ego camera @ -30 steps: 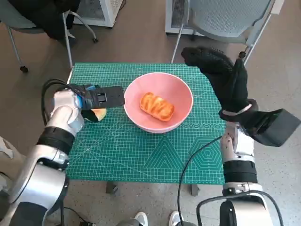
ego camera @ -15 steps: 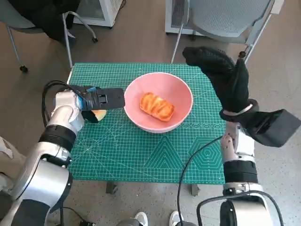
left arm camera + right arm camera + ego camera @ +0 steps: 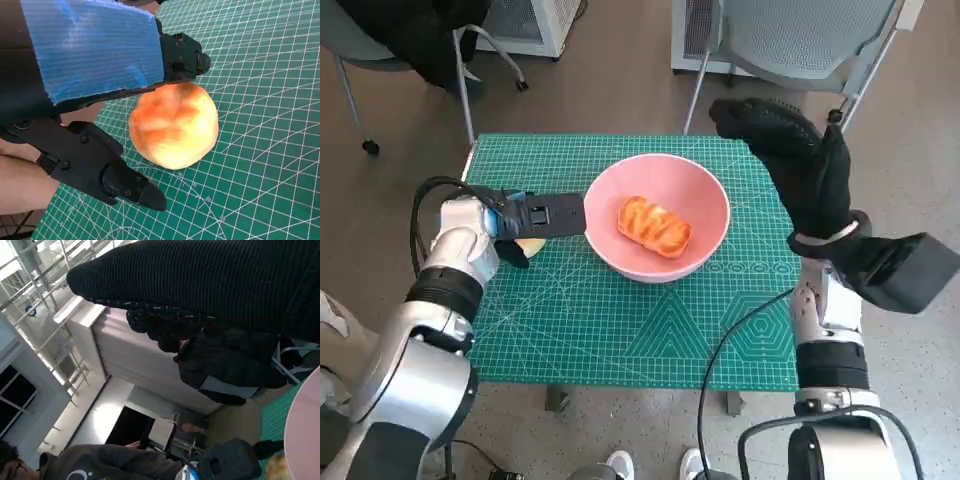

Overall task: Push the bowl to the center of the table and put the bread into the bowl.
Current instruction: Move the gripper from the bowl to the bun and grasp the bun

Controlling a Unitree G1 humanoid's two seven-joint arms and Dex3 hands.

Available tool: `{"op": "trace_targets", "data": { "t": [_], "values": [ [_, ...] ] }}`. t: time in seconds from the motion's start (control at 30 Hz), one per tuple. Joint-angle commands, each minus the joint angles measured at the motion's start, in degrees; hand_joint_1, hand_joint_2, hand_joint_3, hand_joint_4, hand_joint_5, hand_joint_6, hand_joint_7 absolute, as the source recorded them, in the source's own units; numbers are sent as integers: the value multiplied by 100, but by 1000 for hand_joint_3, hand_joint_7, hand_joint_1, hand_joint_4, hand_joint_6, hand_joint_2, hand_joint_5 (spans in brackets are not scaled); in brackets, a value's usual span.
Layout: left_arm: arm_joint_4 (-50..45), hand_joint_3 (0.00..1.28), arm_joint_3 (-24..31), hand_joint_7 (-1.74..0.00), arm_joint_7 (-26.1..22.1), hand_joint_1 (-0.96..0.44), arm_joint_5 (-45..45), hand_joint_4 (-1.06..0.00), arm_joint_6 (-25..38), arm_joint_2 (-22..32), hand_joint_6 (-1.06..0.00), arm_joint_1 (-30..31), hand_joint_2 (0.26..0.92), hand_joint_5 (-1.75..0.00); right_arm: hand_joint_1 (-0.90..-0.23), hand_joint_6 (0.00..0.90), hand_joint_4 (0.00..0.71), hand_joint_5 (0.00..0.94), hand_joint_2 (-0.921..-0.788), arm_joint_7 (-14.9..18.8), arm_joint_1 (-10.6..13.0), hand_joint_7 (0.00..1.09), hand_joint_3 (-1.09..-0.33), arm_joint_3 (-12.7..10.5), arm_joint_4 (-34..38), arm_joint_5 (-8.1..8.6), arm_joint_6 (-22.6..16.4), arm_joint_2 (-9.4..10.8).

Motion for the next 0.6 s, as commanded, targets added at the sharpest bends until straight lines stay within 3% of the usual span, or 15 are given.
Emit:
{"op": "trace_targets", "data": {
  "t": [0.03,0.13,0.2,0.23,0.27,0.3,0.33,0.4,0.43,0.47,0.53,0.6],
  "values": [
    [95,14,108,-19,222,-61,-140,-200,-15,-34,-175,-33,721,-1530,-729,-1,15,0,-921,11,156,202,-889,-8,-9,23,63,-28],
    [70,19,227,-35,704,12,-249,-293,5,-69,-234,110,737,-1675,-731,-1,15,0,-921,18,162,202,-887,-9,-25,36,70,-24],
    [45,231,267,-68,1180,195,-286,-482,-9,-102,-325,232,726,-1492,-732,-1,15,0,-921,21,159,203,-885,-11,-27,42,74,-21],
    [44,223,265,-108,1355,263,-284,-578,-26,-115,-428,272,758,-1379,-733,-1,15,0,-921,20,154,203,-884,-12,-24,43,76,-20],
    [35,211,242,-122,1586,287,-254,-613,-76,-125,-465,333,775,-1336,-734,-1,15,0,-921,19,152,203,-884,-11,-24,44,77,-19],
    [32,162,225,-488,1747,185,-234,-639,-112,-132,-542,374,821,-1267,-734,-1,15,0,-921,19,151,203,-883,-11,-24,45,78,-17],
    [22,127,170,-729,1977,119,-173,-651,-183,-133,-585,440,855,-1227,-735,-1,15,0,-921,20,154,203,-883,-10,-33,48,81,-15],
    [18,100,73,-1002,2283,62,-77,-743,-295,-127,-597,521,871,-1069,-736,-1,14,0,-921,22,143,203,-882,-11,-28,53,86,-13],
    [20,331,36,-1166,2383,40,-43,-757,-338,-123,-609,546,746,-1068,-736,-1,14,0,-921,24,141,203,-882,-11,-29,57,89,-12],
    [21,434,1,-1236,2438,33,-12,-755,-372,-116,-608,559,692,-1083,-736,-1,14,0,-921,28,133,203,-882,-12,-25,61,92,-11],
    [30,785,-43,-1472,2472,15,7,-727,-406,-109,-592,563,515,-1184,-737,-1,15,0,-921,33,123,203,-880,-12,-21,67,95,-8],
    [43,908,-58,-1562,2437,9,-16,-724,-410,-106,-576,549,454,-1214,-736,-1,15,0,-921,37,114,203,-879,-10,-16,73,96,-3]
  ]
}}
